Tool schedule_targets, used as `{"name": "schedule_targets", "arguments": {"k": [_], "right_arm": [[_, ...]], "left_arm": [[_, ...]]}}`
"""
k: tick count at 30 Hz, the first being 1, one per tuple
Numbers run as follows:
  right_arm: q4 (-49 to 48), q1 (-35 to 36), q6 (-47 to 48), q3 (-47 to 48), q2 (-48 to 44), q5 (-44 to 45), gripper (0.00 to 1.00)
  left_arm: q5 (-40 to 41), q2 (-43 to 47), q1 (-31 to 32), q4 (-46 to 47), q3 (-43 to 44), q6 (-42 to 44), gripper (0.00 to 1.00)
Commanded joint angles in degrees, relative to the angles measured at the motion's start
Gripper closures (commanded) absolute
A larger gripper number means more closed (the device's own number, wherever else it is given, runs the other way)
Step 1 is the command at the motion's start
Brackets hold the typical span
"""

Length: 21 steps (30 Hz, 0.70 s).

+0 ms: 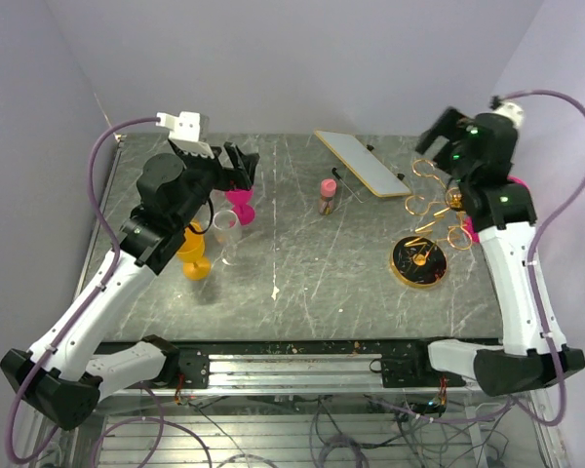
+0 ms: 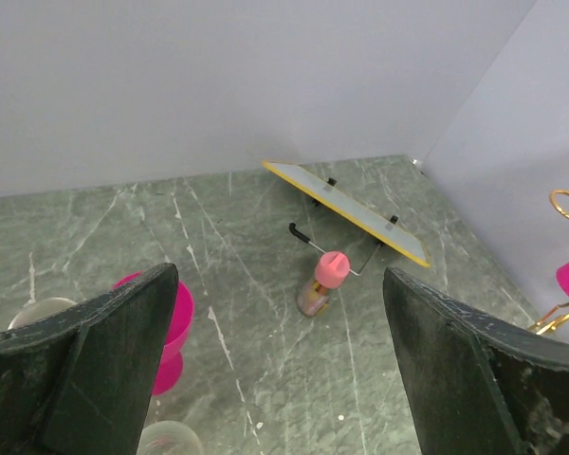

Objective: Take the wine glass off the wine glass rack

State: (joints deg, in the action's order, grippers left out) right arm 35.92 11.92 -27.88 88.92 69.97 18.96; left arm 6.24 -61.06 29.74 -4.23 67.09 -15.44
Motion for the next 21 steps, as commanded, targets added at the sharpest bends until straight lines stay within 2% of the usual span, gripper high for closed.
{"name": "schedule_targets", "arguments": {"k": [1, 5, 9, 14, 18, 21], "right_arm": [[-1.6, -15.5, -6.2, 1.2, -0.5, -12.6, 0.09], [0.6, -24.1, -10.3, -0.3, -2.3, -17.3, 0.1], [3.6, -30.7, -10.0, -0.6, -5.9, -16.1, 0.13], [7.9, -34.2, -8.9, -2.1, -6.9, -15.3, 0.13], [6.7, -37.2, -9.0, -6.4, -7.9, -17.3, 0.13], [8.5, -40.2, -9.0, -5.3, -5.9, -20.4, 0.12]], "left_arm": [[0.2, 0.5, 2.8, 3.0, 0.6, 0.3, 0.01], [3.9, 0.1, 7.5, 1.1, 1.6, 1.1, 0.0], [6.4, 0.0, 14.4, 0.5, 1.8, 1.8, 0.01], [12.8, 0.4, 23.3, -2.2, 2.6, 0.6, 0.02], [20.3, 1.4, 29.0, -3.1, 2.3, 0.2, 0.0], [25.7, 1.9, 33.1, -2.7, 1.6, 1.6, 0.01]]}}
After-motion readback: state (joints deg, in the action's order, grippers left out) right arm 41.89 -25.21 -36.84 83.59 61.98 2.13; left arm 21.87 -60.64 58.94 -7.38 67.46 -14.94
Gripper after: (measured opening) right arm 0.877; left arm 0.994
